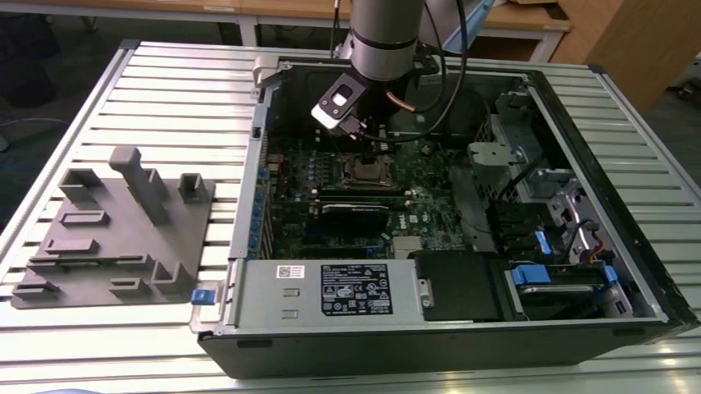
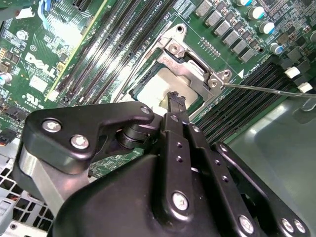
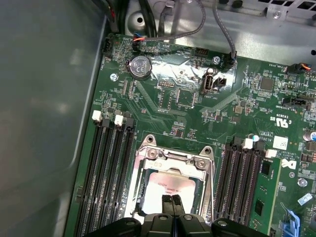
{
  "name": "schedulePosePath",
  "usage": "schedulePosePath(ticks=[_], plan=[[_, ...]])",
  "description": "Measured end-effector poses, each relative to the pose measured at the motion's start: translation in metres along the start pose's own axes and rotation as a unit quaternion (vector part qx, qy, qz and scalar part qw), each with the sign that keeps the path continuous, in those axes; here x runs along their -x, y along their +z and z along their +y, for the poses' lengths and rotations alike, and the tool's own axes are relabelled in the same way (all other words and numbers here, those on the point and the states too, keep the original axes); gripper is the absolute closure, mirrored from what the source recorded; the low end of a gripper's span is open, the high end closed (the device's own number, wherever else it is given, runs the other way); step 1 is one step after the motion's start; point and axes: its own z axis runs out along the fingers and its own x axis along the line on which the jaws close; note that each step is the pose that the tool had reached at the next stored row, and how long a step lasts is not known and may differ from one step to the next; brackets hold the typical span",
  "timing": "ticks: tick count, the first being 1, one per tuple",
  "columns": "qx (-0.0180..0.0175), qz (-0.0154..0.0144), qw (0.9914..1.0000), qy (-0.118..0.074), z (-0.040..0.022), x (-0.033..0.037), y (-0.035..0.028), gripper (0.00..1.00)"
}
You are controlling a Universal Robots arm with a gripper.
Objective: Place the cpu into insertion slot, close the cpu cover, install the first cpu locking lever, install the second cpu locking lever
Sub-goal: 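Close the cpu cover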
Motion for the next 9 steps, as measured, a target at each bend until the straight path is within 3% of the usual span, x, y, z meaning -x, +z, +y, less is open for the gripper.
schedulePosePath(ticks=[9], plan=[[0.0000,0.0004,0.99999,-0.004,0.0000,0.0000,0.0000,0.89]])
